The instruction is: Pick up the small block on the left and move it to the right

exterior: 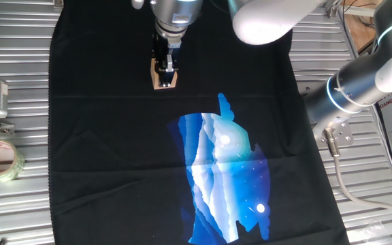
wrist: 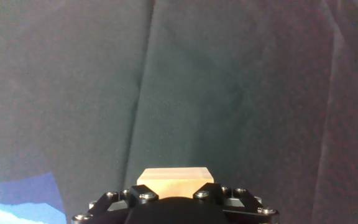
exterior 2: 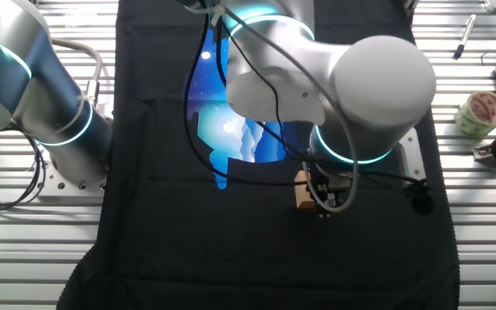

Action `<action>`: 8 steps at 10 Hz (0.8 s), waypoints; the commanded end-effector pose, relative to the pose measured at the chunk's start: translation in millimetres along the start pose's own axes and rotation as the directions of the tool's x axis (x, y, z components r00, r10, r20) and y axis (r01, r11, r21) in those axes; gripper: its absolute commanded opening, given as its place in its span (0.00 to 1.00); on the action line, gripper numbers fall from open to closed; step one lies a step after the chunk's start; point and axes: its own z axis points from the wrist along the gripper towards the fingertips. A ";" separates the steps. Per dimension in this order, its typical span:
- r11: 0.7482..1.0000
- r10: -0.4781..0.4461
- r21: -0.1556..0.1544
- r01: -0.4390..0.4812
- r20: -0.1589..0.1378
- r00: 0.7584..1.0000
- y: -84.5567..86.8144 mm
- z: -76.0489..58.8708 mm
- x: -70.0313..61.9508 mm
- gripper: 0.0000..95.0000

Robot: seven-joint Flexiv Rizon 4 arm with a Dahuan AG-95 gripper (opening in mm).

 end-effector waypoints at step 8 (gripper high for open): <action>0.994 0.106 0.030 -0.107 0.010 0.994 41.1 -4.0 14.7 0.00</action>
